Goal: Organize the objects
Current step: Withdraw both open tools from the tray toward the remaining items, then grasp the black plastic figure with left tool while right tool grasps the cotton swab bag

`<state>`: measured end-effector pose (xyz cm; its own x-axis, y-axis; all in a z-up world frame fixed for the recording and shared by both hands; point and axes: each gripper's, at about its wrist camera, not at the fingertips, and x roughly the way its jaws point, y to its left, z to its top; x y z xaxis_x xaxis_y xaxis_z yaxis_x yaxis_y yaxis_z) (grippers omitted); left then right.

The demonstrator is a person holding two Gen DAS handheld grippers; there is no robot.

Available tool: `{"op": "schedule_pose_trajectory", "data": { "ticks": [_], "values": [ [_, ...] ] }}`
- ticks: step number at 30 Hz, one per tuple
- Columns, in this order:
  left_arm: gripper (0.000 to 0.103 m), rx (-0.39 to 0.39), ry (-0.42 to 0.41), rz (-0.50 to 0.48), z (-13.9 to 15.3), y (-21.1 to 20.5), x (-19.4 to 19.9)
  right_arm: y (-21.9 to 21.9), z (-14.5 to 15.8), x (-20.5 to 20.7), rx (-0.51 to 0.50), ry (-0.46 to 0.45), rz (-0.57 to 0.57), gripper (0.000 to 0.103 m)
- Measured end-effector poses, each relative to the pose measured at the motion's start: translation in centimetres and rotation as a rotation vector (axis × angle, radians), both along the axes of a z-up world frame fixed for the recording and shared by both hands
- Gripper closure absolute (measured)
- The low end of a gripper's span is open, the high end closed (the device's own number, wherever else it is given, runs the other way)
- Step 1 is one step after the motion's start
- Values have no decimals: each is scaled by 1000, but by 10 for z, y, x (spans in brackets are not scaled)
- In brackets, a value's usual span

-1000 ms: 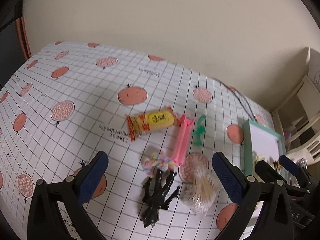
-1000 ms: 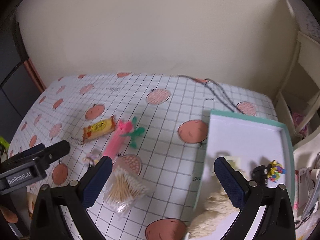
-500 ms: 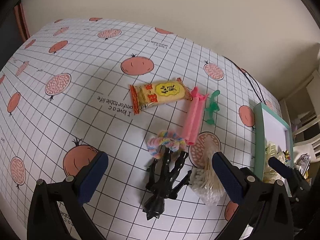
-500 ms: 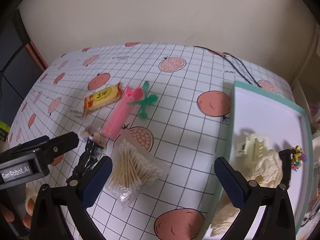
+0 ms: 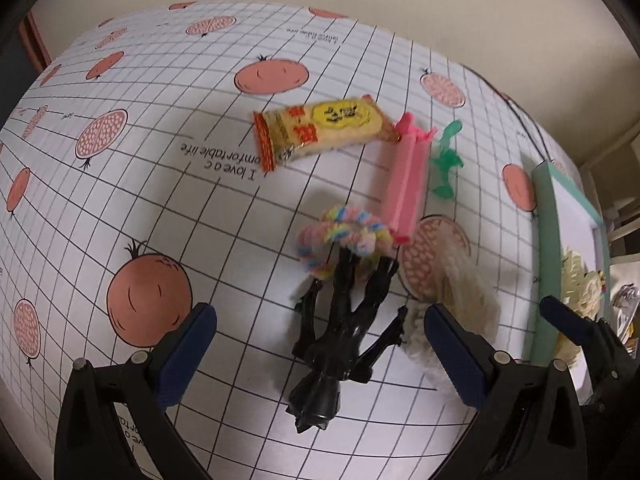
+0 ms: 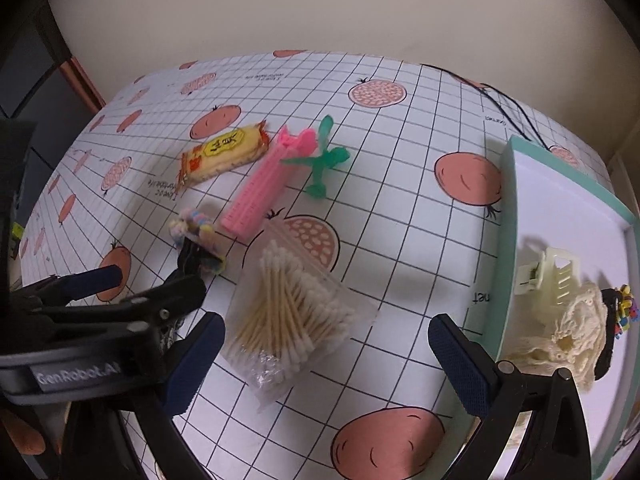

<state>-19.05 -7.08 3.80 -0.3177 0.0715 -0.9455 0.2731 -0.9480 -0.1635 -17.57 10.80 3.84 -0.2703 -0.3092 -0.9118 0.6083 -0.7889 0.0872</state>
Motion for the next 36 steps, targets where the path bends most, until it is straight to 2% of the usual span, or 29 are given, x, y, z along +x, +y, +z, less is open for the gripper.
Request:
{"op": "schedule_pose_trajectory", "data": {
  "ticks": [8, 10, 16, 24, 28, 36],
  "values": [
    [1, -7, -33, 1, -10, -1, 1, -7, -10, 4, 23, -9, 21, 0],
    [6, -6, -39, -2, -12, -1, 1, -8, -12, 5, 30, -10, 25, 0],
    [11, -6, -55, -5, -15, -1, 2, -12, -17, 6, 39, -16, 33, 0],
    [12, -42, -62, -23, -16, 2, 3, -16, -24, 9, 64, -14, 40, 0],
    [22, -76, -64, -25, -14, 1, 4, -18, -27, 11, 77, -12, 45, 0],
    [26, -101, -64, -40, -12, -1, 5, -21, -29, 13, 87, -7, 46, 0]
  ]
}}
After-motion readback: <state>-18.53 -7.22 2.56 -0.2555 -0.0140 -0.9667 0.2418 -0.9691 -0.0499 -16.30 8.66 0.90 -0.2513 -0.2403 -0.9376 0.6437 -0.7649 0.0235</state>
